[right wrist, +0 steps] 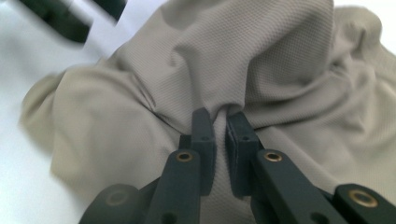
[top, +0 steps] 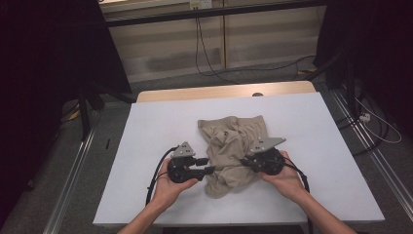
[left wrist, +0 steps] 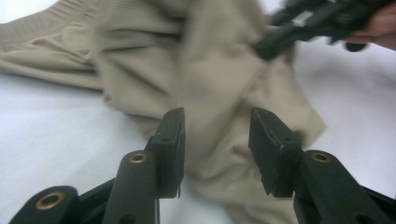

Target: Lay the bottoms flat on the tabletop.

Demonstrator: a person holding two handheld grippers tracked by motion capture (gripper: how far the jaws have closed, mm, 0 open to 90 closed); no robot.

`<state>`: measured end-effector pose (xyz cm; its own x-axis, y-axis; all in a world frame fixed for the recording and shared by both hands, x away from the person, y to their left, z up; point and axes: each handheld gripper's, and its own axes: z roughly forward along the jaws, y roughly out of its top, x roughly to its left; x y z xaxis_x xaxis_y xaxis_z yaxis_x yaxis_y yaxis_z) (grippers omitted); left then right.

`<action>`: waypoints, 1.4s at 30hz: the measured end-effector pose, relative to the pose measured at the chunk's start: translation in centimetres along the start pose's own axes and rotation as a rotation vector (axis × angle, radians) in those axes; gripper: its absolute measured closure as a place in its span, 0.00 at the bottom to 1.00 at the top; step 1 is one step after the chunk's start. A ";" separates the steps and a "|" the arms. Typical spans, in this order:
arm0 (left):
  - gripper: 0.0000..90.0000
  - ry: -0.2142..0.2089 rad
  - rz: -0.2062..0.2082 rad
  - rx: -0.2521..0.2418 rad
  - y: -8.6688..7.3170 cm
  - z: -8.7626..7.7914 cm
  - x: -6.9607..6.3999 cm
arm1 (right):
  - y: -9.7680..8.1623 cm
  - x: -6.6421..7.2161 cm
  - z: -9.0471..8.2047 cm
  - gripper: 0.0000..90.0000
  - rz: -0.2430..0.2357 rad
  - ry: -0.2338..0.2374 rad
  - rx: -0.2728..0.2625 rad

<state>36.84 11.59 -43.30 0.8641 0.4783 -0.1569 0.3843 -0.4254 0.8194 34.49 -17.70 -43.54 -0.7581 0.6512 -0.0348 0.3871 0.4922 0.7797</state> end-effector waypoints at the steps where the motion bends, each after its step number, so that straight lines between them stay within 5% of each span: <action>1: 0.60 0.002 0.000 0.002 0.0 0.1 0.1 | -0.6 0.0 -0.7 0.93 0.004 -0.008 0.004; 10: 0.54 0.024 0.004 0.017 -0.1 0.7 -0.1 | -3.9 -2.4 -4.2 0.87 0.071 -0.135 0.034; 13: 0.58 0.039 0.007 0.010 0.0 0.8 0.2 | -3.1 -2.5 -4.6 0.65 0.084 -0.126 -0.021; 17: 0.61 0.040 0.008 0.008 0.2 1.7 0.5 | -1.0 -1.9 -4.6 0.51 0.072 -0.129 -0.087; 22: 0.56 0.030 0.052 0.080 0.3 4.1 -0.1 | 0.4 -1.0 -2.2 0.41 0.051 -0.116 -0.076; 23: 0.68 0.011 0.064 0.102 0.2 4.3 -0.3 | 0.3 -0.9 -1.6 0.42 0.047 -0.106 -0.060; 25: 0.94 -0.015 0.066 0.133 0.1 4.3 -0.8 | -0.3 -0.6 -0.5 0.59 0.039 -0.079 -0.023; 27: 0.97 -0.049 0.063 0.139 0.1 3.5 -1.3 | -1.2 0.0 0.4 0.69 0.021 -0.057 0.027; 35: 0.98 -0.125 0.032 0.026 -0.1 -2.4 -3.3 | -1.8 1.1 -1.2 0.87 0.012 0.007 0.004; 39: 0.93 -0.062 -0.011 -0.027 -1.1 -4.5 -2.4 | -1.6 2.3 -2.3 0.91 -0.013 0.094 -0.009; 42: 0.65 0.018 -0.045 -0.055 -1.0 -4.5 -1.0 | -1.4 2.8 -3.0 0.87 -0.006 0.129 -0.036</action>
<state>34.14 14.97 -41.46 0.8400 0.5100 -0.1852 0.4039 -0.3599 0.8410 30.28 -18.26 -42.86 -0.8224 0.5676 0.0390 0.3646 0.4732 0.8020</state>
